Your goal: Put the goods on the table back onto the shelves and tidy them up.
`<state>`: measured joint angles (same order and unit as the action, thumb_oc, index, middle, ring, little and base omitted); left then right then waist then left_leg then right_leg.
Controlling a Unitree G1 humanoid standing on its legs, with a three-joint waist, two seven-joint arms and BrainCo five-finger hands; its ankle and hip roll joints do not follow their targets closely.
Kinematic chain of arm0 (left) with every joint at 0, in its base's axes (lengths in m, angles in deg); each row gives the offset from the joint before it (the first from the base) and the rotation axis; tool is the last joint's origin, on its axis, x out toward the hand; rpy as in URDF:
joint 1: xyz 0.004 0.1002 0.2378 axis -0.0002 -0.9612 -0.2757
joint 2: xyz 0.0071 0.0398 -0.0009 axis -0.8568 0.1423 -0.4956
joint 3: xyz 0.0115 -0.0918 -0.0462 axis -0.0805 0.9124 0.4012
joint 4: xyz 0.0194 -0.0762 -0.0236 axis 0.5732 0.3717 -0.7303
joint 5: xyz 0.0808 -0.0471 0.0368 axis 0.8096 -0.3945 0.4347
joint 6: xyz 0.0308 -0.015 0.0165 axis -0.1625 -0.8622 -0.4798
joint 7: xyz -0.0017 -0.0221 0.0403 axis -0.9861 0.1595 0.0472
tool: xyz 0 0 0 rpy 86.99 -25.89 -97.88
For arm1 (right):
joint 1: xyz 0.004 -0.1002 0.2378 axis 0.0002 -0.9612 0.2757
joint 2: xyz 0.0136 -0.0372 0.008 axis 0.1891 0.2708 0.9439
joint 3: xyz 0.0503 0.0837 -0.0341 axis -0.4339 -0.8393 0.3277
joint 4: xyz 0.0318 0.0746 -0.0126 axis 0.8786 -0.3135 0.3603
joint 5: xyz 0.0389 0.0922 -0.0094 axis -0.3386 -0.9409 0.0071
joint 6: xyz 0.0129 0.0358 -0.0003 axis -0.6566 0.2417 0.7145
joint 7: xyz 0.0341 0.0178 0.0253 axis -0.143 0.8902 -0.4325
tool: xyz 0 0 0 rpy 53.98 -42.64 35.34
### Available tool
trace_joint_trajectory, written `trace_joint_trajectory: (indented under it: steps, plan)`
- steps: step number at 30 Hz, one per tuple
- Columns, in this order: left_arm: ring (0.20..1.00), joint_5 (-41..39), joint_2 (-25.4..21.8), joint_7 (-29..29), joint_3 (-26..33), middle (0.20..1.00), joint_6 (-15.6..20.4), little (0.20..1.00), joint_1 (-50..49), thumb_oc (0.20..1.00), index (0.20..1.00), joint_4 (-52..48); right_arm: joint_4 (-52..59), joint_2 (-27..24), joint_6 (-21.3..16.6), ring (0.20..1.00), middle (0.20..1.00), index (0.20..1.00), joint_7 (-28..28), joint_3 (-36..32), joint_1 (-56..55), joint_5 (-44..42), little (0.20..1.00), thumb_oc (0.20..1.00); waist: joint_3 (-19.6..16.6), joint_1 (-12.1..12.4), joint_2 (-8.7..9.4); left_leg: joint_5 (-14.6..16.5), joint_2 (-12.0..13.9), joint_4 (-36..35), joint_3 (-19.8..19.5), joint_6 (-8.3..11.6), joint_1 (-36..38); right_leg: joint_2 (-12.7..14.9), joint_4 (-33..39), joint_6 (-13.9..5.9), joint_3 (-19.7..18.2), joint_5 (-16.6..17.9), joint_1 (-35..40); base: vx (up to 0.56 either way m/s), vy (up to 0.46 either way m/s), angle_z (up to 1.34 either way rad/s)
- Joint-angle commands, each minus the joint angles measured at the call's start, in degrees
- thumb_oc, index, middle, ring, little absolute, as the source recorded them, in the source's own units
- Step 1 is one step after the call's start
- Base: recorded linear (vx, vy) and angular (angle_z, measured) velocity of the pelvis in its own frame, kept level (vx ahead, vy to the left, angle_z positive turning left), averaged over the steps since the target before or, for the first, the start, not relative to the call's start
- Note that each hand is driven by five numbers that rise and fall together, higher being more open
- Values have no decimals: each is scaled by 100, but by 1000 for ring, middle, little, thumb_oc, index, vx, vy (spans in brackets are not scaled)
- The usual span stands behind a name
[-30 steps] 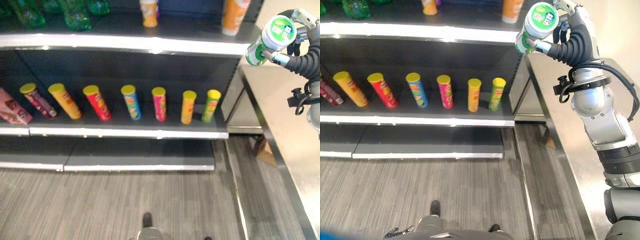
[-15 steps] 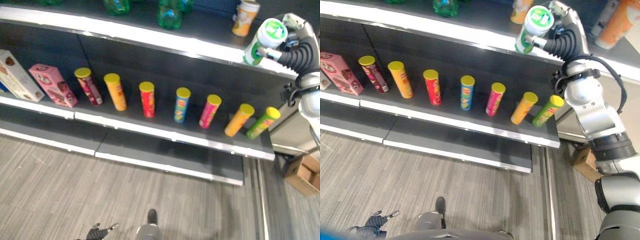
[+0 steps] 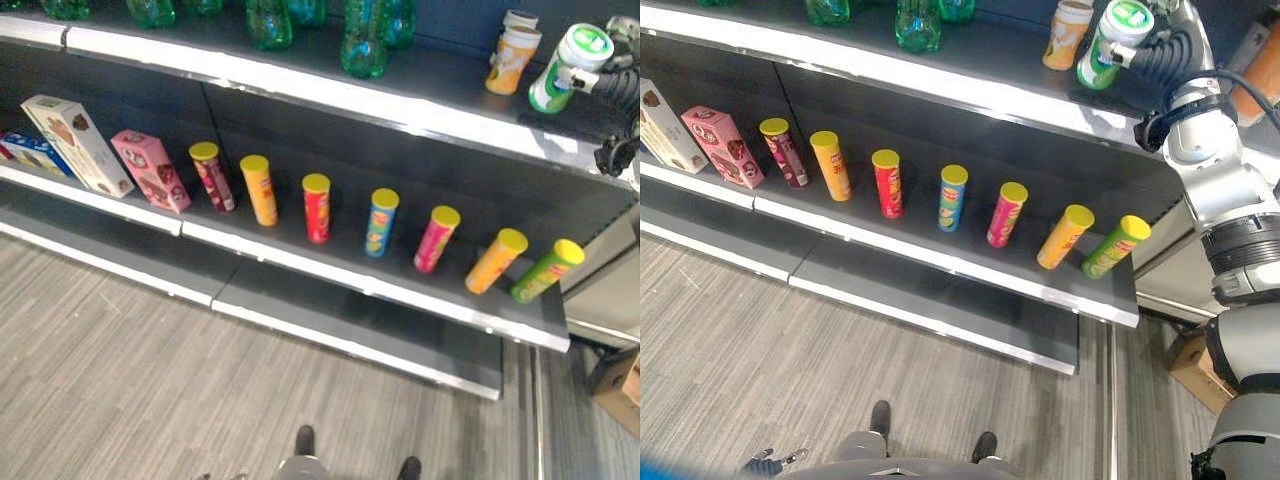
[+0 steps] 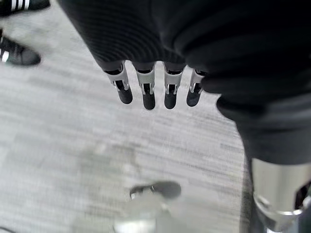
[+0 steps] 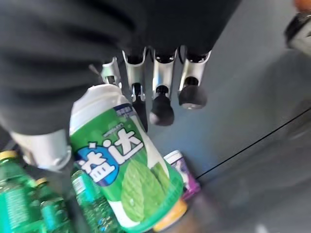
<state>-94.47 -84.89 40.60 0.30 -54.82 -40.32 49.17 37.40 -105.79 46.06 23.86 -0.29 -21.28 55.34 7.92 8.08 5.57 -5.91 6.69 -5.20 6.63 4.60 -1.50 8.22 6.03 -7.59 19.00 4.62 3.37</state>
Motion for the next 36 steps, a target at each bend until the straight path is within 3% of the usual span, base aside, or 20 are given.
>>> trace_joint_trajectory:
  steps: [1,19,36]
  plan:
    - [1000,-172,-263,10,-167,1000,83,1000,248,1000,1000,155,-36,-265,-115,200,200,200,-56,204,482,-165,200,200,-160,41,98,420,59,120,97,258,-23,373,-147,-341,154,-327,160,54,-72,3]
    - [1000,-144,-153,49,-310,1000,90,1000,240,1000,1000,194,-442,106,-103,200,200,200,-374,843,793,-50,200,200,-214,43,197,403,260,110,244,358,125,266,-167,-268,335,-451,312,19,-32,3]
    - [1000,-109,-148,77,-257,1000,87,1000,220,1000,1000,268,-696,403,-47,200,200,200,-363,839,725,101,200,200,-202,85,206,413,277,42,272,363,208,272,-197,-258,386,-460,336,0,0,0]
